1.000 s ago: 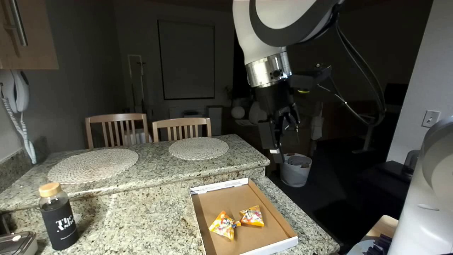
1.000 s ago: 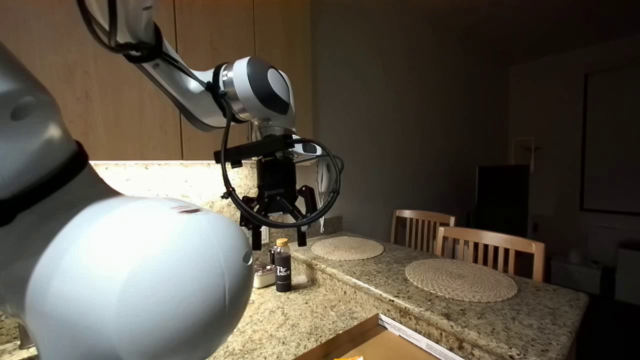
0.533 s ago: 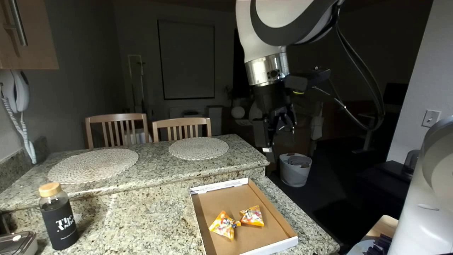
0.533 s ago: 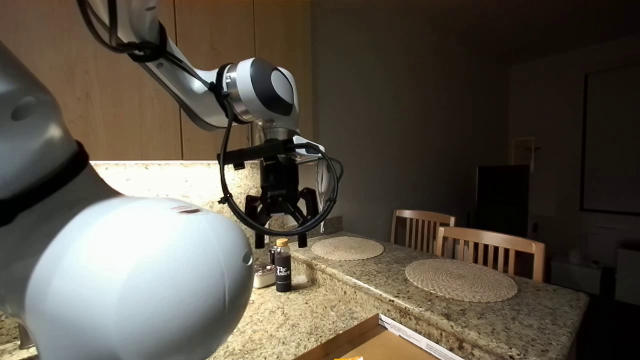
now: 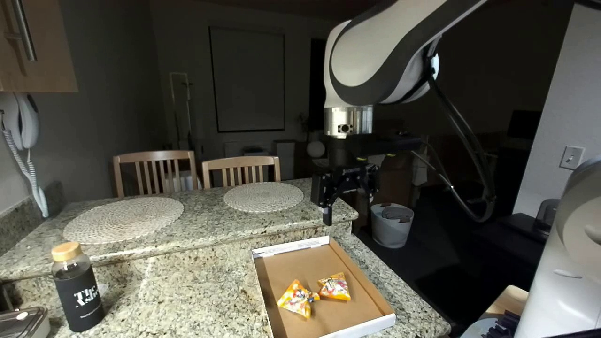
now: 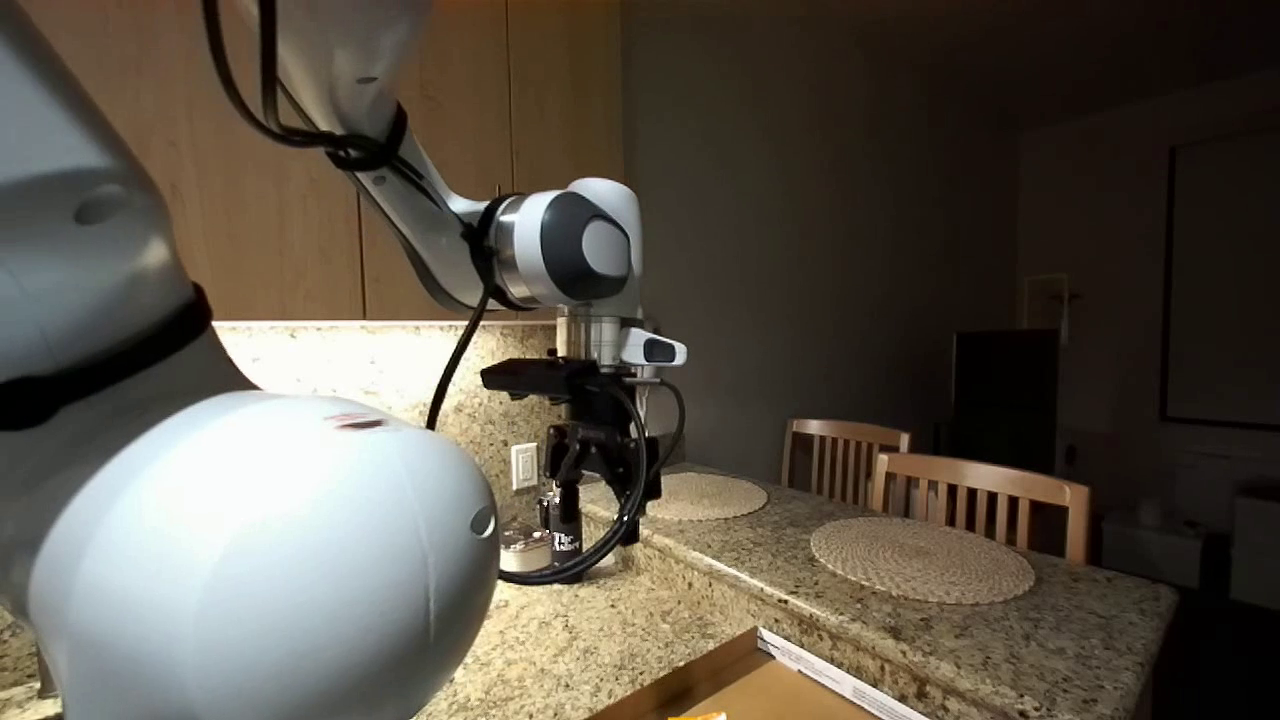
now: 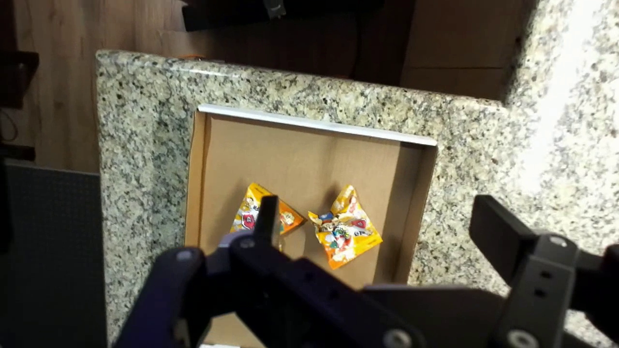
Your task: Pick up the objects from the cover box and put them on the counter
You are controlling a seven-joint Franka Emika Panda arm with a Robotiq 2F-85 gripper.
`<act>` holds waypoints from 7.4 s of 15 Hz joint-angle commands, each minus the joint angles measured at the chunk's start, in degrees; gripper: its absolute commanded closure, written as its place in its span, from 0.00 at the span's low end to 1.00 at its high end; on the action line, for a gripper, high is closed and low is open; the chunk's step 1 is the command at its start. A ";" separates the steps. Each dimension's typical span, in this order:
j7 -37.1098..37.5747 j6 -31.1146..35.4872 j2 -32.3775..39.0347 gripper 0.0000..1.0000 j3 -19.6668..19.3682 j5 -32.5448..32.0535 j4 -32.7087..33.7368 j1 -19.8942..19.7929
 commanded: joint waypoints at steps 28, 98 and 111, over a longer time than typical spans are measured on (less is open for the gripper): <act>-7.10 31.87 47.28 0.00 -0.24 25.67 16.74 -4.40; 7.95 -5.31 66.52 0.93 -10.15 36.11 56.23 -9.97; 2.44 19.38 76.78 0.12 -11.06 43.94 52.71 -8.98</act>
